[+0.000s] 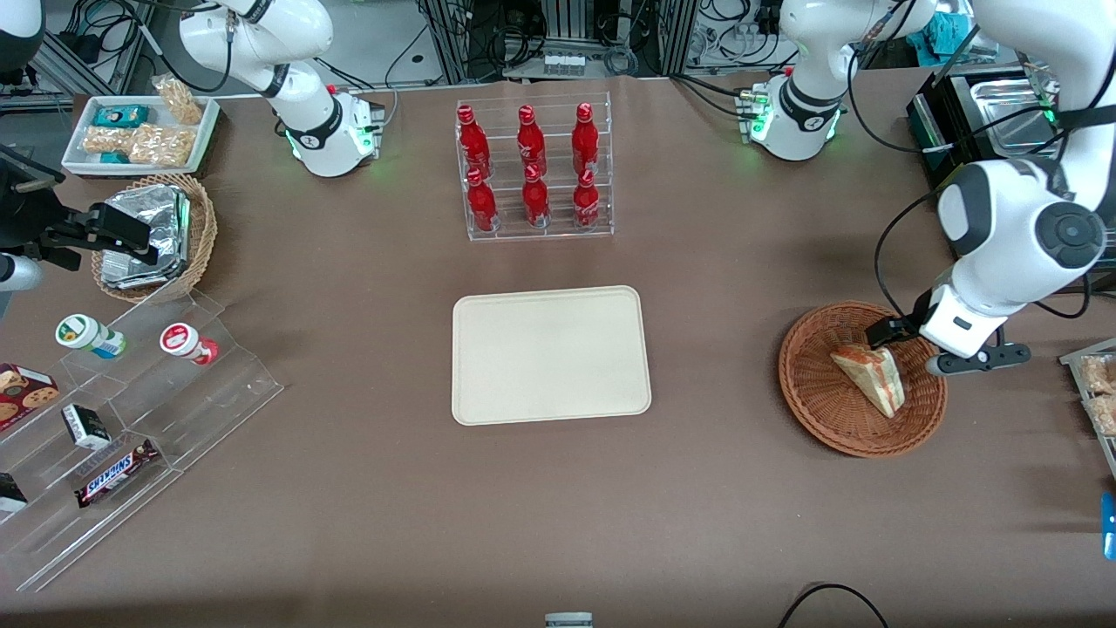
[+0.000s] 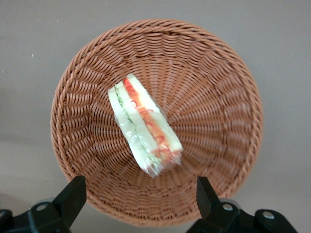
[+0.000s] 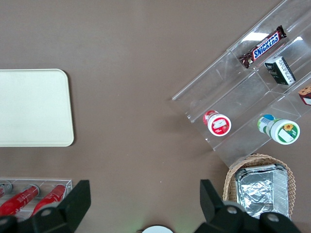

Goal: Place sandwich from basket to tray
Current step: 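Move the left gripper down over the sandwich in the wicker basket, then close the left gripper on the wrapped sandwich and lift it, then carry the sandwich with the left gripper over the cream tray and lower it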

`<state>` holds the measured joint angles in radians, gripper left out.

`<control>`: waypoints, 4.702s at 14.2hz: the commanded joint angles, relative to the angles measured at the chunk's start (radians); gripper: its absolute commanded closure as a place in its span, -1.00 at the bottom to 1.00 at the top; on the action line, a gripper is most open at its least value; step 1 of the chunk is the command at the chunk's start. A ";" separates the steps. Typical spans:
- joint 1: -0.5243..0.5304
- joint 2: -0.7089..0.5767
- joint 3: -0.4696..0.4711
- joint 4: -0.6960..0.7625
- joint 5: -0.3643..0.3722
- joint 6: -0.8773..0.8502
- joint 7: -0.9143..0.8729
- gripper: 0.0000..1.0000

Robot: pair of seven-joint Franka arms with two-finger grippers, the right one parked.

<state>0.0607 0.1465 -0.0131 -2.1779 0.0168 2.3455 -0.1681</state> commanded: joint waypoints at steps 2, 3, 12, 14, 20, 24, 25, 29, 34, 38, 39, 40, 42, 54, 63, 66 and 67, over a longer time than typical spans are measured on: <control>0.014 0.037 -0.007 -0.016 -0.005 0.070 -0.325 -1.00; 0.013 0.051 -0.008 -0.014 -0.005 0.093 -0.434 -1.00; -0.010 0.168 -0.013 0.015 0.015 0.163 -0.644 0.19; -0.010 0.160 -0.013 0.016 0.017 0.135 -0.556 0.81; -0.079 0.088 -0.015 0.162 0.022 -0.190 -0.407 0.95; -0.197 0.136 -0.019 0.311 0.020 -0.317 -0.346 0.93; -0.247 0.157 -0.022 0.335 0.015 -0.333 -0.347 0.92; -0.438 0.243 -0.024 0.406 -0.003 -0.301 -0.401 0.98; -0.648 0.382 -0.025 0.519 -0.009 -0.161 -0.629 1.00; -0.758 0.488 -0.025 0.625 -0.011 -0.144 -0.725 1.00; -0.771 0.508 -0.025 0.647 -0.012 -0.118 -0.734 1.00; -0.774 0.522 -0.027 0.652 -0.012 -0.089 -0.743 1.00; -0.780 0.539 -0.065 0.650 -0.012 -0.017 -0.751 1.00; -0.846 0.581 -0.079 0.650 0.006 0.031 -0.933 -1.00; -0.811 0.323 -0.021 0.615 0.040 -0.337 -0.884 -1.00; -0.740 0.283 -0.021 0.581 0.043 -0.393 -0.869 -1.00; -0.716 0.266 -0.022 0.557 0.045 -0.393 -0.854 -1.00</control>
<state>-0.6942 0.4568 -0.0283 -1.5550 0.0513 1.9541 -1.0429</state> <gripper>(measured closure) 0.000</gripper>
